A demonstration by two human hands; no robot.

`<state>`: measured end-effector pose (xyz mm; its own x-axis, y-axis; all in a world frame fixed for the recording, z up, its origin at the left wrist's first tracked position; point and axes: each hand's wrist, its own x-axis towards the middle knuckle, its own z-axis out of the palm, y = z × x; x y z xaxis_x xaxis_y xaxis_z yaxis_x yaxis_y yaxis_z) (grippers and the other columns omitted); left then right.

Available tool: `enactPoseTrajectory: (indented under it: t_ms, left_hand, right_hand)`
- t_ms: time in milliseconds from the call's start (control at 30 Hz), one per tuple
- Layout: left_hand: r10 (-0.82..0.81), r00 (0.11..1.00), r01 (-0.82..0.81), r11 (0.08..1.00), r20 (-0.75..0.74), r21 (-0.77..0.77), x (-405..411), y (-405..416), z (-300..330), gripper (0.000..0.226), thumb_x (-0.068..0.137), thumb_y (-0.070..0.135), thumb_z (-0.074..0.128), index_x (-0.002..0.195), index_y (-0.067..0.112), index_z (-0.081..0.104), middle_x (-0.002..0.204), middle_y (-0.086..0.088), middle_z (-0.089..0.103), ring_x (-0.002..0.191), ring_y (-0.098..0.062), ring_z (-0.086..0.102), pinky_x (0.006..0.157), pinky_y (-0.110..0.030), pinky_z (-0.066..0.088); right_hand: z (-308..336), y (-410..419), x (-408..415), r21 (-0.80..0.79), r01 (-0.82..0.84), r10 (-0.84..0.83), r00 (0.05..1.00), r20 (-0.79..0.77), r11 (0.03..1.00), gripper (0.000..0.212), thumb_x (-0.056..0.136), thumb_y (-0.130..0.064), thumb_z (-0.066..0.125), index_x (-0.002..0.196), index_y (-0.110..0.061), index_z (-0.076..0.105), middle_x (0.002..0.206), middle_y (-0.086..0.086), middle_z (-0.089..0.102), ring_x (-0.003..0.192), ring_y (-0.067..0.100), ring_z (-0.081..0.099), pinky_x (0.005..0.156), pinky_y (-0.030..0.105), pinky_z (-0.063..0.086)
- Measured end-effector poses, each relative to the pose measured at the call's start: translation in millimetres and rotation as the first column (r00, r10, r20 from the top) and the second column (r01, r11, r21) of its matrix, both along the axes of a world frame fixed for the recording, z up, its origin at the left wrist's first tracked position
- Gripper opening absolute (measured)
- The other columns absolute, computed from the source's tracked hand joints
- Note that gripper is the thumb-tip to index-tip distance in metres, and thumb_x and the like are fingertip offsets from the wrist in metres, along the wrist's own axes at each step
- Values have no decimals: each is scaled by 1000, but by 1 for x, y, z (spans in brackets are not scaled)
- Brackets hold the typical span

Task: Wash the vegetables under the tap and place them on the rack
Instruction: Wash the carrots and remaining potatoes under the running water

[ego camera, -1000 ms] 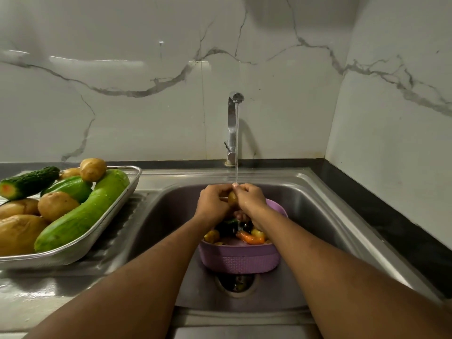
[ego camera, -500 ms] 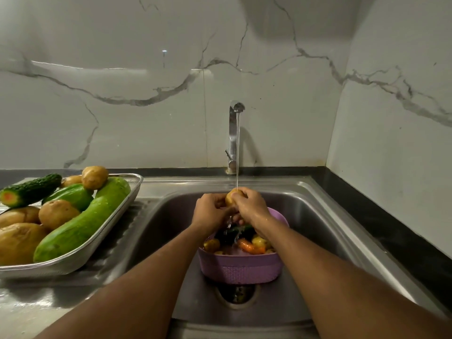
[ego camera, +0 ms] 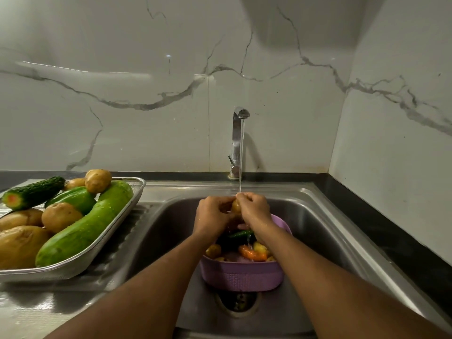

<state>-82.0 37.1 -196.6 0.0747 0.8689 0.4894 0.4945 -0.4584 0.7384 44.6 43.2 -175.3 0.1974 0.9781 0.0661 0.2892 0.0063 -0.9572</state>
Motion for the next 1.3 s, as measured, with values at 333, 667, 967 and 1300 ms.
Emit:
enactPoseTrajectory:
  t_ms: [333, 667, 967, 1300]
  left_hand:
    - [70, 989, -55, 992, -129, 113, 8, -6, 10, 46, 85, 11, 81, 126, 27, 69, 105, 9, 74, 95, -3, 69, 88, -21, 57]
    - [60, 985, -40, 992, -164, 123, 6, -5, 5, 41, 87, 14, 80, 126, 25, 70, 108, 7, 75, 99, -3, 69, 94, -29, 58]
    - [19, 998, -11, 991, 62, -132, 5, 3, 5, 50, 88, -7, 67, 132, 19, 66, 119, 0, 72, 112, -15, 68, 92, -34, 61]
    - [143, 738, 401, 693, 660, -599, 12, -1, 29, 37, 103, 37, 60, 113, 4, 71, 91, -12, 72, 75, -19, 67, 66, -29, 58]
  right_hand:
    - [8, 7, -1, -119, 12, -49, 948, -315, 993, 19, 103, -29, 58, 111, -15, 67, 105, 12, 70, 97, 29, 69, 76, 40, 62]
    - [7, 11, 4, -206, -51, -13, 955, -296, 977, 24, 104, -31, 53, 117, -13, 62, 112, 16, 67, 97, 31, 68, 71, 37, 61]
    - [7, 7, 0, -116, -170, 123, 935, -333, 979, 40, 106, -19, 47, 145, -21, 46, 126, 16, 58, 107, 30, 63, 85, 45, 61]
    - [7, 10, 20, 12, -299, 294, 932, -213, 954, 45, 102, -19, 63, 146, -28, 53, 128, 0, 66, 118, 20, 64, 102, 47, 56]
